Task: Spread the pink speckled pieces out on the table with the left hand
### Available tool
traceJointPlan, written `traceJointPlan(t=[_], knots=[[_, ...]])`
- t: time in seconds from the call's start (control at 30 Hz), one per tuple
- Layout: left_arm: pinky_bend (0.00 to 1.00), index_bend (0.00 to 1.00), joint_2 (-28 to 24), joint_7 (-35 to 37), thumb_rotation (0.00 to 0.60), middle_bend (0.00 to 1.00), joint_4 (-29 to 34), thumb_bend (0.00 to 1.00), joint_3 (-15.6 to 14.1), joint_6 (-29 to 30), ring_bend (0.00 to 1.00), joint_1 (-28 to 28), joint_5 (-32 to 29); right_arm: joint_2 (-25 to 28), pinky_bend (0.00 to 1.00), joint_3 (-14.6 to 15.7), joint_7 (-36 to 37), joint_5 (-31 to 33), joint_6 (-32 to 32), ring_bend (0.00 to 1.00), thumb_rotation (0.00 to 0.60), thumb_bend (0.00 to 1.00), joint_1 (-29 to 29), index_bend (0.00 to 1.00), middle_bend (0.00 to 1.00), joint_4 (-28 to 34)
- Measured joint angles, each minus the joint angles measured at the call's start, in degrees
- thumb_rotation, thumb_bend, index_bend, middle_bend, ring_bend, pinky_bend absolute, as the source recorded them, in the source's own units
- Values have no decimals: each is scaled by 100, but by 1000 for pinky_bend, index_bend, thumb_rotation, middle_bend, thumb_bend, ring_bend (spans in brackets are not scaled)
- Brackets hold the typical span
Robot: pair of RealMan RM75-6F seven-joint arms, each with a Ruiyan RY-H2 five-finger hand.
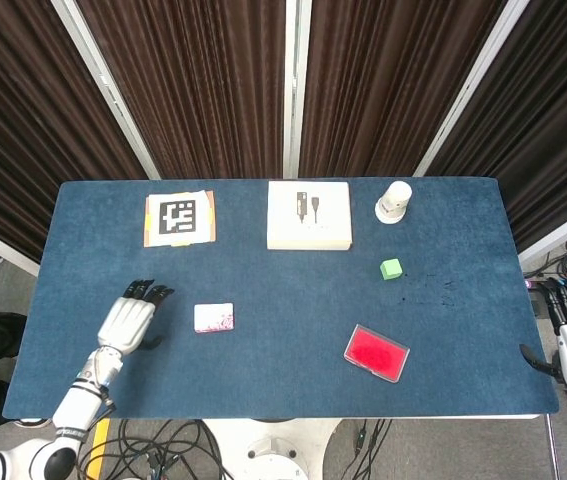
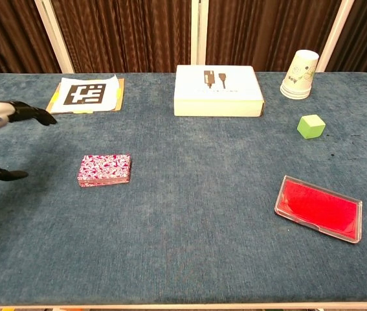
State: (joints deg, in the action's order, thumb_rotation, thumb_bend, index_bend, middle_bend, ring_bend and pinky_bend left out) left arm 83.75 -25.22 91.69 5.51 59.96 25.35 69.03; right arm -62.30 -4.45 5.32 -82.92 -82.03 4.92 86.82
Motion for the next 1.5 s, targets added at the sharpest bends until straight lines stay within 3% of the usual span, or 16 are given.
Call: traceJointPlan(t=[0.37, 0.63, 0.9, 1.5], knots=[[84, 174, 544, 318, 600, 171, -421, 216, 76, -320, 34, 374, -83, -56, 0, -26, 157, 26, 29, 0, 600, 146, 10, 0, 0, -170], [84, 193, 722, -469, 600, 171, -391, 216, 90, -373, 34, 576, -553, -81, 0, -25, 173, 41, 29, 0, 600, 146, -5, 0, 0, -227], [84, 196, 955, -1582, 600, 186, -93, 216, 160, -95, 34, 851, -1488, -117, 0, -18, 253, 106, 156, 0, 600, 146, 14, 0, 0, -326], [84, 196, 1237, -1642, 600, 195, -99, 217, 254, -67, 34, 1270, -2061, -158, 0, -23, 323, 131, 200, 0, 600, 146, 16, 0, 0, -428]])
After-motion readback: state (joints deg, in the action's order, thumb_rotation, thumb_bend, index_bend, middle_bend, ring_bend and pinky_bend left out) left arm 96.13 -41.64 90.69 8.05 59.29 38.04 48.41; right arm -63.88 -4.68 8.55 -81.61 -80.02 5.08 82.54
